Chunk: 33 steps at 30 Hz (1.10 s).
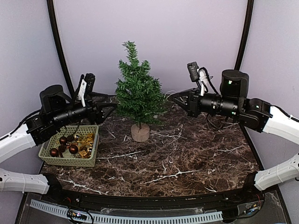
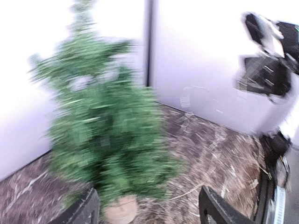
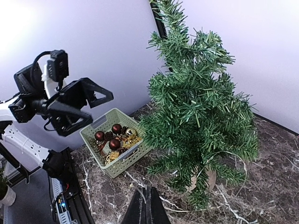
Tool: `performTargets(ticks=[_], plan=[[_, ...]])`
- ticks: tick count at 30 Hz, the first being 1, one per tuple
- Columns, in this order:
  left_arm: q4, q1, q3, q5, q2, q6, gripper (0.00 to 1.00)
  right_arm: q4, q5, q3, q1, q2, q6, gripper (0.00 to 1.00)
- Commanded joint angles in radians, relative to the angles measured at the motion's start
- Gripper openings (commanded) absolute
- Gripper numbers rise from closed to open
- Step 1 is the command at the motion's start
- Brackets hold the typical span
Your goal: Decorate the small christmas tree
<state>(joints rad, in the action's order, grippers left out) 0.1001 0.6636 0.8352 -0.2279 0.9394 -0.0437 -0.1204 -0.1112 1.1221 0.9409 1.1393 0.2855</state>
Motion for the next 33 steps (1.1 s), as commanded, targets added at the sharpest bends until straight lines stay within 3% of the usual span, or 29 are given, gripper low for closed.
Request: performTargets(ticks=[1,7,16,18,22,25,27,30,33], plan=[[-0.041,0.146,0.118,-0.040,0.080,0.181,0.77,0.071,-0.014,0.024,0.007,-0.007,-0.007,0.00],[-0.135,0.285,0.283,0.015,0.264,0.317,0.81,0.072,-0.018,0.017,0.007,-0.013,-0.007,0.00],[-0.164,0.304,0.355,0.083,0.381,0.368,0.84,0.077,-0.036,0.011,0.007,-0.028,-0.015,0.00],[-0.179,0.304,0.366,0.095,0.398,0.369,0.77,0.079,-0.038,0.011,0.007,-0.028,-0.017,0.00],[-0.196,0.304,0.373,0.094,0.415,0.368,0.53,0.082,-0.040,0.010,0.007,-0.029,-0.020,0.00],[-0.182,0.304,0.365,0.087,0.408,0.359,0.23,0.066,-0.007,0.014,0.007,-0.031,-0.021,0.00],[-0.156,0.305,0.347,0.096,0.390,0.346,0.11,0.024,0.078,0.021,0.007,-0.032,-0.017,0.00],[-0.110,0.304,0.310,0.121,0.356,0.320,0.00,-0.035,0.268,0.024,0.007,-0.050,0.010,0.00],[-0.103,0.305,0.264,0.148,0.320,0.303,0.00,-0.091,0.472,0.024,0.006,-0.079,0.043,0.00]])
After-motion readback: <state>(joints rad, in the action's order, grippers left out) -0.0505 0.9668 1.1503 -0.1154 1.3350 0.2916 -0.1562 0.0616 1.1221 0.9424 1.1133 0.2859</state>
